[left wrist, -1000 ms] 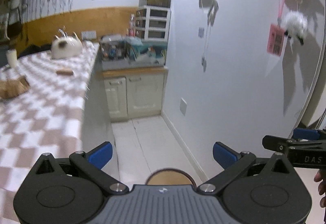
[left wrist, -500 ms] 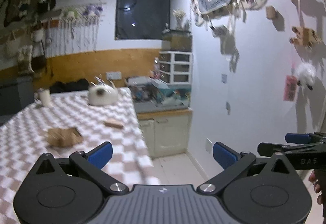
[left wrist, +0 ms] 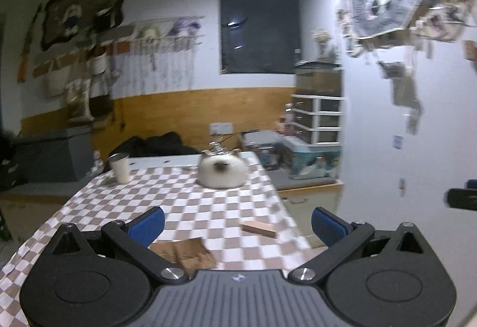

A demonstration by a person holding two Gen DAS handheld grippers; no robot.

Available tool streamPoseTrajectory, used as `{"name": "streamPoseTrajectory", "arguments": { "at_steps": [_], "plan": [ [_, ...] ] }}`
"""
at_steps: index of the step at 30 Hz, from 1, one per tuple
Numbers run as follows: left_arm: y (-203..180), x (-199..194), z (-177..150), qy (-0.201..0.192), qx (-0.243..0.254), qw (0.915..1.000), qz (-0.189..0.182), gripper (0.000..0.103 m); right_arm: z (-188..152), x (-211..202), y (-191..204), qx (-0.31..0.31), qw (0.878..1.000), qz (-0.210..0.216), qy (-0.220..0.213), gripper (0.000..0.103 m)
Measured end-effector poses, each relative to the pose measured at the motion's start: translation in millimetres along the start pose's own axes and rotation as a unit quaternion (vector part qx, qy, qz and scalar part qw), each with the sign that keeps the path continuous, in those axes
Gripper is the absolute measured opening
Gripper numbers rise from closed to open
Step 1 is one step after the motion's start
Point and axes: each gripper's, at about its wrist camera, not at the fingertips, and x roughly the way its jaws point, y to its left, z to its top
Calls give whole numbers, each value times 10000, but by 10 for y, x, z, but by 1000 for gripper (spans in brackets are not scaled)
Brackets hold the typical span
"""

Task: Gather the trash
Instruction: 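Grasp the brown cardboard piece with left tool while right tool grasps wooden block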

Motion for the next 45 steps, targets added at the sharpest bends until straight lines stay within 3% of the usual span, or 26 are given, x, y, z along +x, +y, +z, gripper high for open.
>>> {"name": "streamPoseTrajectory", "arguments": {
  "at_steps": [5, 11, 18, 23, 30, 36, 41, 43, 45],
  "plan": [
    [289, 486, 35, 59, -349, 9992, 203, 103, 169, 402, 173, -242, 9990, 326, -176, 103],
    [346, 1106, -151, 250, -673, 9964, 456, 103, 235, 1032, 320, -243, 9979, 602, -88, 103],
    [362, 1700, -601, 578, -743, 9916, 892, 103, 9, 1764, 349, -139, 9944, 1044, -6, 103],
    [441, 1833, -772, 724, -624, 9909, 947, 97, -175, 2240, 375, -621, 9922, 1070, 132, 102],
    [570, 1752, -858, 621, -626, 9913, 975, 89, -364, 2940, 328, -742, 9895, 1150, 463, 76],
    [598, 1759, -897, 678, -662, 9928, 730, 79, -535, 3447, 402, -876, 9839, 1288, 879, 73],
    [589, 1851, -943, 877, -550, 9909, 862, 66, -663, 3682, 454, -911, 9812, 1252, 1156, 67],
    [577, 1897, -962, 976, -496, 9899, 901, 60, -707, 3729, 444, -859, 9811, 1226, 1230, 61],
    [575, 1922, -970, 1048, -486, 9896, 861, 56, -747, 3745, 451, -868, 9796, 1251, 1309, 43]
  ]
}}
